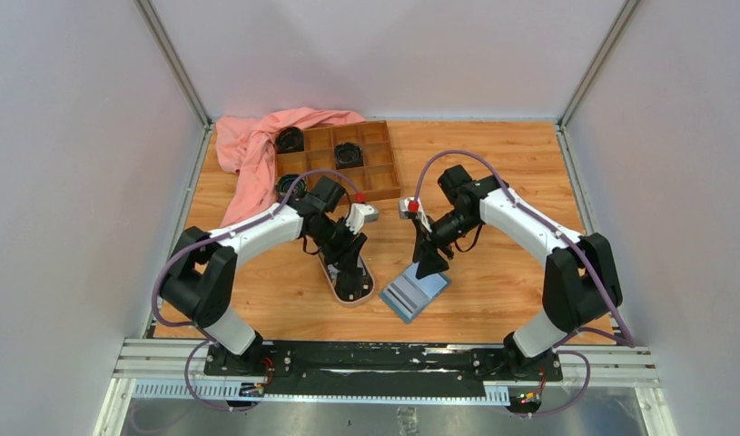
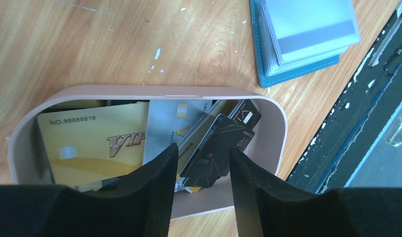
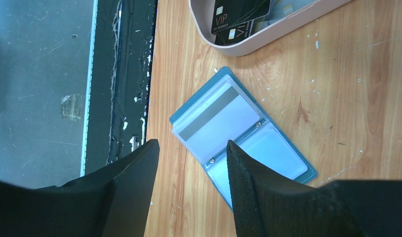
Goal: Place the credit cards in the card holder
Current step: Pick up the credit card from the storage box.
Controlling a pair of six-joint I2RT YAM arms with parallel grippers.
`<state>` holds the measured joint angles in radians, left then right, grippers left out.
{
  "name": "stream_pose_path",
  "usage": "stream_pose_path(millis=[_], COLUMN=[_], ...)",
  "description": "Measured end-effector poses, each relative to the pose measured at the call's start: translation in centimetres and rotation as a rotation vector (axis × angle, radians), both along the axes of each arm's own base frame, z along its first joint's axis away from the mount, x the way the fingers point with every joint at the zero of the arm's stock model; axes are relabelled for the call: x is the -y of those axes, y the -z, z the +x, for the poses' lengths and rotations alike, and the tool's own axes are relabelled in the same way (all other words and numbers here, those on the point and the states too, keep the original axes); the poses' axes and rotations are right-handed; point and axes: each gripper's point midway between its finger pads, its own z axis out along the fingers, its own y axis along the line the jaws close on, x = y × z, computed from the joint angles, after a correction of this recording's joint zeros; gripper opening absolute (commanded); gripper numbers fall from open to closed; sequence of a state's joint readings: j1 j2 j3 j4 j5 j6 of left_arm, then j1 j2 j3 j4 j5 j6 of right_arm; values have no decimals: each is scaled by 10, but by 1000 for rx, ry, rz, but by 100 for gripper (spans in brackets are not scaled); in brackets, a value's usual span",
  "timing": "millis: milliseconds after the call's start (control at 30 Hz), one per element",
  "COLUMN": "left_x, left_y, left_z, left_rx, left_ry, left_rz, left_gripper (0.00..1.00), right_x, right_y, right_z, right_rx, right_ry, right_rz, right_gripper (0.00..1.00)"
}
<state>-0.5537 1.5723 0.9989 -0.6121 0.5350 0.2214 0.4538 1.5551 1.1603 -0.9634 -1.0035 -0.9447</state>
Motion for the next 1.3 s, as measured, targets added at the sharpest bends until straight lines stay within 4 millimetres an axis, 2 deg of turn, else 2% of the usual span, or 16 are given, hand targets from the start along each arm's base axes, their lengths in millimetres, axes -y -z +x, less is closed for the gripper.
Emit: stream_pose_path(millis=[167,400,533,667,767,1067,1300], left_x=[0,-2,-1,-2,-1,-5,-1], left_y=[12,14,11,-3,-14,-50,-88], left_z=[-6,-7,-8,-8,-7,-4,-24], left_rx=[-62,-75,-76,-43,-7,56,103], left_ry=[13,14,16,16,14,-45,-104], left_rz=[15,25,20,3,-14,-85,-240], left_gripper=[40,13,9,7,0,0,0], right_x=[1,1,2,2,2,0,-6], right_y=[1,1,0,0,1,-1,-11], right_z=[0,-1,-2,-3,-4,-6,-3], right_rx=[-8,-11,-19,-26,-35,-64,-57], right_ry=[-2,-5,-2,-2,-4,-7,17], right_rz=[-1,6,8,11,10,37,74], right_gripper=[56,56,56,56,56,51,51])
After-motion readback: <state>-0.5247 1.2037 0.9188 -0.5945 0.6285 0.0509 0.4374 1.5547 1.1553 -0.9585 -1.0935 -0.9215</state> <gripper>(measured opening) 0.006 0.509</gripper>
